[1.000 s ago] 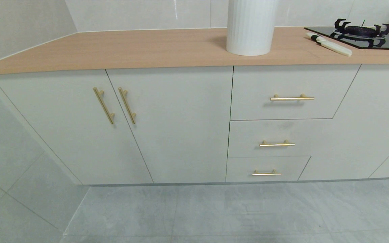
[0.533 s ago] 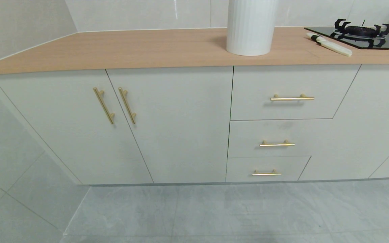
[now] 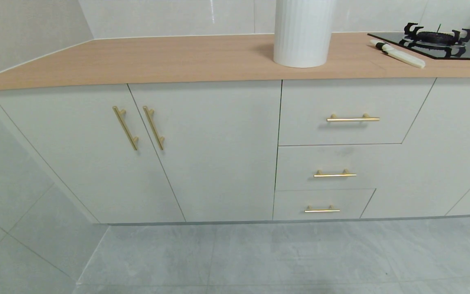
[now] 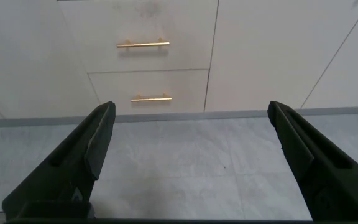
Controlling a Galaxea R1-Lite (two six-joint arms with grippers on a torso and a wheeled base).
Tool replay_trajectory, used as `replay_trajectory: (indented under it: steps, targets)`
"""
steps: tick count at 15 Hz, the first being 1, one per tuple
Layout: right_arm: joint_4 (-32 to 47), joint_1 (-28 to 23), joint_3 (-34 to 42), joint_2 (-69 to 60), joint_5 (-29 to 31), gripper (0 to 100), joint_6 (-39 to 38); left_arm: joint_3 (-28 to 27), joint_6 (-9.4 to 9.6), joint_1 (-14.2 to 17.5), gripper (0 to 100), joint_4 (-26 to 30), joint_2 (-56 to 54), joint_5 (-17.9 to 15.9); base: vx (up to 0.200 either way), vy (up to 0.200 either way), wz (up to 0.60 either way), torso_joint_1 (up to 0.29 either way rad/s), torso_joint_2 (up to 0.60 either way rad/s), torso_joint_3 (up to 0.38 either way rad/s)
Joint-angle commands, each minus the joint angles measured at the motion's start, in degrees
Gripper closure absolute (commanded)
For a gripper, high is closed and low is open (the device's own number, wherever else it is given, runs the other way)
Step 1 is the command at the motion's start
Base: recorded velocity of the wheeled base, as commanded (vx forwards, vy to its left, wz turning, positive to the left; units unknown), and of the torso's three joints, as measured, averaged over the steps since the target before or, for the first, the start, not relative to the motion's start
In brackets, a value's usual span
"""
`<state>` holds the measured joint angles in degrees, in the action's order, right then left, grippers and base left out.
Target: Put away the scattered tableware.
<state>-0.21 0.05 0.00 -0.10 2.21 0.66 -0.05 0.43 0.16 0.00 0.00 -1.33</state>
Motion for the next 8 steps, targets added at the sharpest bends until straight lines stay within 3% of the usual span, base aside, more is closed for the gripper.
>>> replay_trajectory:
  steps: [1, 4, 8]
  targets:
    - [0.1, 0.0, 0.0, 0.2, -0.2, 0, 0.0, 0.0, 0.1, 0.0, 0, 0.0, 0.0, 0.0, 0.0, 0.0, 0.0, 0.0, 0.0, 0.0]
    - [0.1, 0.0, 0.0, 0.2, -0.1, 0, -0.1, 0.0, 0.01, 0.0, 0, 0.0, 0.0, 0.0, 0.0, 0.0, 0.0, 0.0, 0.0, 0.0]
    - [0.1, 0.0, 0.0, 0.2, -0.1, 0, -0.1, 0.0, 0.01, 0.0, 0, 0.0, 0.0, 0.0, 0.2, 0.0, 0.0, 0.0, 0.0, 0.002]
